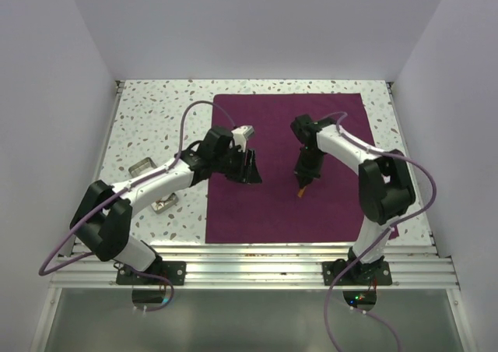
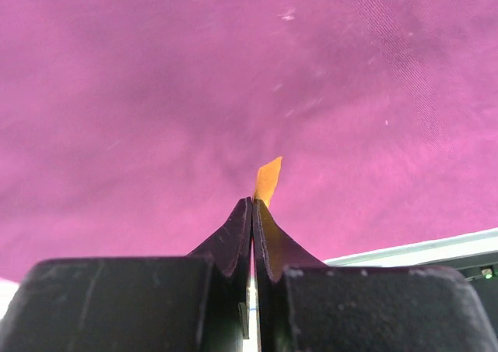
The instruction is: Prepare the surgical pack
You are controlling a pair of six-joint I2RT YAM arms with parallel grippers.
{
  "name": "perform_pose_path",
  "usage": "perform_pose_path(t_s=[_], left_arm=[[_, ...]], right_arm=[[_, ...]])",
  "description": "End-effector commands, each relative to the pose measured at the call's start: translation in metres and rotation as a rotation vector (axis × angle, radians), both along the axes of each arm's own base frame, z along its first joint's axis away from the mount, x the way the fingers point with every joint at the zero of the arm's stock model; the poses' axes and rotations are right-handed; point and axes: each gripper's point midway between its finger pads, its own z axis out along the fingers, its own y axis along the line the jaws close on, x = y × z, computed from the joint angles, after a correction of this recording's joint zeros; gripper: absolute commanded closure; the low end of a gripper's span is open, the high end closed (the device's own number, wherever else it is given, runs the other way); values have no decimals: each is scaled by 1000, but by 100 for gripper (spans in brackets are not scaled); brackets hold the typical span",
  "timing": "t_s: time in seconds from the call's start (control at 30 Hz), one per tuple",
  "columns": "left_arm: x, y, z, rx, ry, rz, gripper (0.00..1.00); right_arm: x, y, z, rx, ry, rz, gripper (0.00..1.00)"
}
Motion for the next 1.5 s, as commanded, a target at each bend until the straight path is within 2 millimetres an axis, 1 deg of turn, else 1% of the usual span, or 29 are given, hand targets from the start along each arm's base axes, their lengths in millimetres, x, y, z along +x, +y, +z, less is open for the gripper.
perform_pose_path(t_s=[0.0,0.03,0.1,0.13,0.17,0.2,0.3,0.33,0.37,0.4,0.43,0.47,0.53,0.57,0.63,0.67,0.7,0.73,0.77,0.83,0.97,1.07,1.13,1.23,1.27,1.33,1.37,1.43,1.47], left_arm=[[6,-10,44,-83,-63,-35,47],[5,-12,47,-95,-63,-40,44],[2,-17,57,-136,-64,-58,38],[1,-18,63,-151,-73,-56,38],[0,-19,66,-157,-79,-50,37],[-2,-22,74,-180,-95,-48,36],[-10,-34,88,-185,-146,-39,32],[-13,-37,88,-176,-157,-36,31],[-18,-43,88,-155,-176,-29,31],[-18,-46,91,-154,-184,-17,31],[-14,-46,90,-137,-206,20,30],[-19,-51,93,-139,-218,23,31],[-17,-52,92,-119,-243,53,31],[-20,-56,94,-115,-248,45,31],[-19,-59,88,-82,-255,47,32],[-21,-60,86,-68,-252,44,33],[-20,-61,80,-50,-250,45,34],[-18,-62,80,-44,-254,53,34],[-18,-61,75,-30,-250,57,37],[-15,-60,69,-8,-246,70,40],[-13,-63,63,14,-238,61,46],[-10,-62,55,53,-230,63,48],[-9,-63,55,55,-231,61,49],[-7,-65,57,52,-237,60,58],[-6,-66,56,55,-240,58,64],[-6,-66,53,68,-232,54,69],[-5,-68,53,73,-232,51,74],[-4,-69,54,69,-236,51,76],[-4,-69,55,66,-238,48,88]], right_arm=[[14,8,62,86,-158,59,100],[16,11,71,108,-186,84,100],[16,26,86,201,-209,125,100],[15,31,90,220,-205,140,100],[13,37,101,252,-205,153,100],[12,41,109,270,-221,150,100],[10,56,128,368,-250,69,100],[9,61,132,394,-242,23,100],[9,65,136,415,-244,6,100],[7,71,139,436,-237,1,100],[6,73,142,442,-239,-17,100],[6,75,143,444,-240,-23,100],[3,76,144,446,-230,-38,100],[2,77,145,454,-229,-43,100],[0,81,148,470,-229,-45,100],[0,82,149,472,-230,-45,100],[-3,84,149,474,-223,-45,100],[-4,85,149,477,-220,-46,100],[-5,87,149,482,-220,-44,100],[-6,88,150,483,-223,-47,100],[-8,88,154,489,-228,-45,100],[-11,90,155,499,-225,-46,100],[-11,90,154,500,-223,-46,100],[-15,92,152,507,-214,-51,100],[-16,93,152,514,-210,-49,100],[-17,94,154,519,-214,-52,100],[-17,93,153,518,-213,-53,100],[-18,94,154,522,-210,-49,100],[-19,95,154,525,-210,-47,100]])
